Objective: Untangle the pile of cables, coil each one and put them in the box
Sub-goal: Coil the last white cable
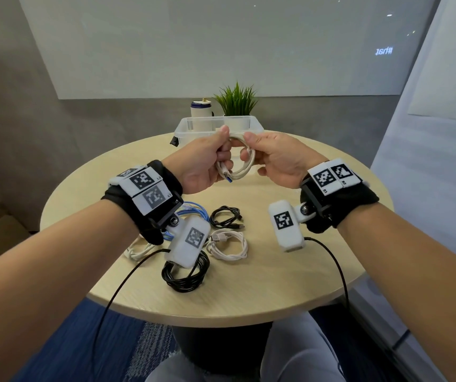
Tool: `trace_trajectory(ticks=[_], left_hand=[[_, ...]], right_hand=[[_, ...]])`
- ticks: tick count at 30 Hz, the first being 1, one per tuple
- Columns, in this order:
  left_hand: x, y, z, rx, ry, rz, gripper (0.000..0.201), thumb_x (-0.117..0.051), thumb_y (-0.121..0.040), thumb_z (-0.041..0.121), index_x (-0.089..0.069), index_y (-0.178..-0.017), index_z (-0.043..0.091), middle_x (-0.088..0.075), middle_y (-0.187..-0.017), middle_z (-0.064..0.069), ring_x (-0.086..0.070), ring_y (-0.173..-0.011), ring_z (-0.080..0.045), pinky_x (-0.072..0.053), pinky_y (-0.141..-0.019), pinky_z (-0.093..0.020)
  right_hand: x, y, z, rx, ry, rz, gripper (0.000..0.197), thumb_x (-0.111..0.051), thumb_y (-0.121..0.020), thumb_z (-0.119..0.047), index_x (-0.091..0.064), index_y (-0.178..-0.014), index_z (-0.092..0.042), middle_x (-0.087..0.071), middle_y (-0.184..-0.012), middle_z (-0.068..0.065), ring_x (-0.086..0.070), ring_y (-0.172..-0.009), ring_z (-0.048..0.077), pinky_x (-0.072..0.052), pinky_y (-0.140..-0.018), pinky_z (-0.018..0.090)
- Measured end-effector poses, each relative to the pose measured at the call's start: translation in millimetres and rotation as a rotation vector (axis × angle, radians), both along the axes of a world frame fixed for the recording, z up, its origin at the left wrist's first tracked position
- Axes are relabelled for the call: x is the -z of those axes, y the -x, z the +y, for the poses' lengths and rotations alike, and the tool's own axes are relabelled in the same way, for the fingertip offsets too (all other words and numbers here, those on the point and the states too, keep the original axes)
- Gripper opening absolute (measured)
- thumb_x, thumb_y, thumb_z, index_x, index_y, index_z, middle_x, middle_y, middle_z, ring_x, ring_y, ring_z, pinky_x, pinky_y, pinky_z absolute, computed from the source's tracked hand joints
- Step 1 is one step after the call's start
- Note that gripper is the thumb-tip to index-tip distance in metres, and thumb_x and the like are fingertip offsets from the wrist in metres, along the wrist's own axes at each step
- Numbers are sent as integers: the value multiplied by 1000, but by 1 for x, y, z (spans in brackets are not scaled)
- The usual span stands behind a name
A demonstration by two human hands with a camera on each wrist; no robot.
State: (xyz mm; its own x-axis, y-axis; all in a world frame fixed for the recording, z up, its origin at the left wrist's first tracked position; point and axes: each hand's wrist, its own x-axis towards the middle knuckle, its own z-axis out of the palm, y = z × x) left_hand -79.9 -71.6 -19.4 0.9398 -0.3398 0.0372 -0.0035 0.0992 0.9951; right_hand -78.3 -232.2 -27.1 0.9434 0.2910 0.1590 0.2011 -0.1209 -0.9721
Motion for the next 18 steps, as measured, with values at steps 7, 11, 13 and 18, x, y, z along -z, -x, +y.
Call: trace_trajectory(ticks=[7,11,13,18], left_hand=[[3,-2,3,38,-9,38,42,-33,-101,42,-40,-68,18,-29,-56,7,-27,-47,-5,-23,-49,-16],[10,2,3,11,-37,-31,22,-44,-100,30,-50,-84,15,-41,-60,5,-39,-47,-5,-35,-45,-15],[12,3,4,35,-68,-57,6,-51,-96,14,-52,-90,14,-52,-74,-1,-50,-60,-9,-47,-56,-19],[7,4,10,62,-113,4,17,-53,-91,-3,-50,-85,12,-61,-83,-11,-65,-67,-16,-55,-66,-24]], right_hand=[[0,2,3,10,-7,-34,23,-53,-95,-15,-64,-108,1,-63,-66,1,-50,-58,12,-37,-58,22],[-4,3,7,57,-56,-61,12,-57,-93,-10,-65,-88,-4,-63,-57,1,-52,-51,14,-41,-48,21],[-6,1,8,117,-114,-68,9,-58,-93,-9,-63,-89,-3,-62,-58,4,-54,-48,13,-42,-46,20],[-7,-3,9,211,-135,-95,13,-56,-94,-10,-63,-99,0,-60,-68,9,-52,-48,12,-42,-45,19]])
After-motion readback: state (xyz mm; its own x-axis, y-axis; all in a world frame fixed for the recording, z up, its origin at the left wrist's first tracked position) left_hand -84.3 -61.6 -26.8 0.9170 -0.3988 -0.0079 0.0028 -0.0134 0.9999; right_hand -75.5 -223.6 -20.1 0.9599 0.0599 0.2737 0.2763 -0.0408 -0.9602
